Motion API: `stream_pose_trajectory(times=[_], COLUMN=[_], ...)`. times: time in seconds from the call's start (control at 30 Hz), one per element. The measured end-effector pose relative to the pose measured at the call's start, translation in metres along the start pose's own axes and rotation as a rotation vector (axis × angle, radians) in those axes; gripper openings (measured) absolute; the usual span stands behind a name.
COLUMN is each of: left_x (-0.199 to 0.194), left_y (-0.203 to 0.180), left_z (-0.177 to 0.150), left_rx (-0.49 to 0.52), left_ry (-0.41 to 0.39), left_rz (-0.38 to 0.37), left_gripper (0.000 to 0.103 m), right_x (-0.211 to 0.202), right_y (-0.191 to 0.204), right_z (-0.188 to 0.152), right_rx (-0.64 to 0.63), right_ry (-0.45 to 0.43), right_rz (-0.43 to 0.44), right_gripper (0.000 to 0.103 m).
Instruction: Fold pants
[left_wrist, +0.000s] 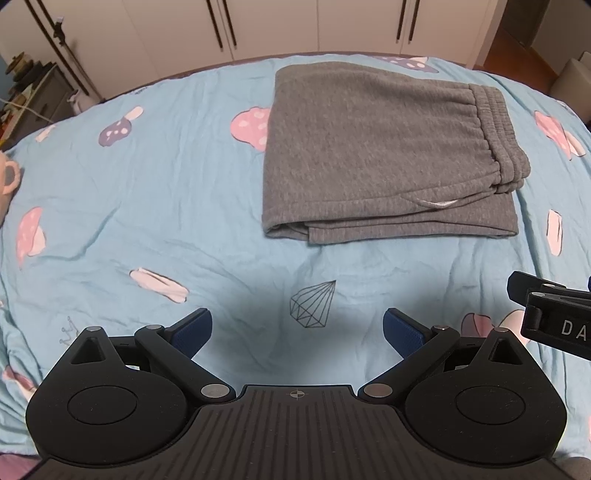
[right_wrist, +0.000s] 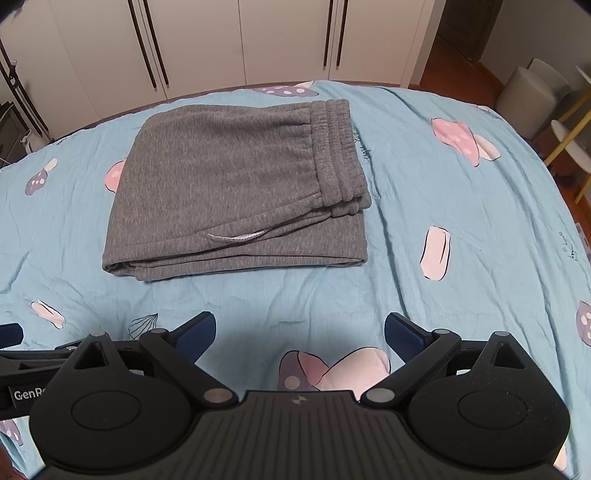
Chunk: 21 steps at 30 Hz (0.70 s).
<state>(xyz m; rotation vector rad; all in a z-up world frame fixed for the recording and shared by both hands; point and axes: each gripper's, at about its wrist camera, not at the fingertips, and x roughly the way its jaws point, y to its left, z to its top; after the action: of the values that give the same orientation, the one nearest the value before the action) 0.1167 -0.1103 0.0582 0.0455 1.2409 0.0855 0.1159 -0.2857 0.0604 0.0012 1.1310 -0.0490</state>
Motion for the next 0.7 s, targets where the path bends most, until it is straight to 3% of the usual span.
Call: stream_pose_trajectory(times=[0.7], left_x=[0.0012], left_y=[-0.0022], left_z=[0.0001], left_rx=[-0.003], left_ry=[0.002], left_rz=[-0.003], left_gripper=[0.102], right_x=[0.0018], right_y=[-0.0014], right_z=[-0.0013], right_rx=[0.003], right_ry=[0.001], right_rz=[0.0], right_gripper=[0.098])
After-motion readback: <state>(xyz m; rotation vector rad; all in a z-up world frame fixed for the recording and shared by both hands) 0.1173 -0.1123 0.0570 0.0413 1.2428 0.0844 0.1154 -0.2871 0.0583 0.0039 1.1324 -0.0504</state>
